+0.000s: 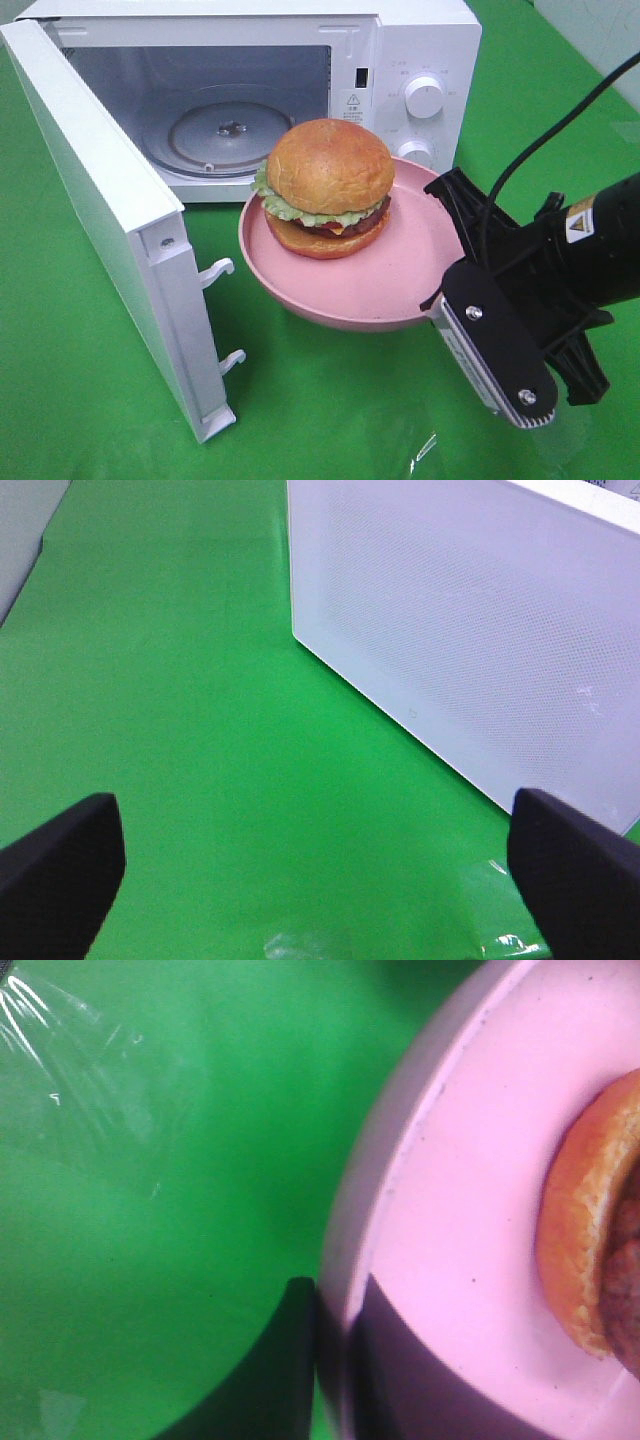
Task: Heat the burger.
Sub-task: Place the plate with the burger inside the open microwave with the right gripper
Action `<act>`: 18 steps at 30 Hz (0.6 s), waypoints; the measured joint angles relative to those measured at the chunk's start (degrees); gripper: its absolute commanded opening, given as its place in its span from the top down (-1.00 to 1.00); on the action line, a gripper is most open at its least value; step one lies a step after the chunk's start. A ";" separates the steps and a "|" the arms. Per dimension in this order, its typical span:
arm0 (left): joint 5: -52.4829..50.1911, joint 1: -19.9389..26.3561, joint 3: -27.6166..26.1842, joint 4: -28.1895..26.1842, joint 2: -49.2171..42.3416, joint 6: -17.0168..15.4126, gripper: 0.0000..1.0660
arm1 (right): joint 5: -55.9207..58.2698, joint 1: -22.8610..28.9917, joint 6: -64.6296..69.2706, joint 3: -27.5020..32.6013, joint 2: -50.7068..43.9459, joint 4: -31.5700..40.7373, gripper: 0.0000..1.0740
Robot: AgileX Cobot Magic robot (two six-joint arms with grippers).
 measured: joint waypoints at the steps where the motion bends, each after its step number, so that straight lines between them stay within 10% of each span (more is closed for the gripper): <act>1: 0.00 0.00 0.00 0.00 0.00 0.00 -0.81 | 0.00 0.00 0.00 -1.43 1.78 0.00 1.00; 18: 0.00 0.00 0.00 0.00 0.00 0.00 -0.81 | 0.11 2.75 0.29 -13.01 14.09 0.00 1.00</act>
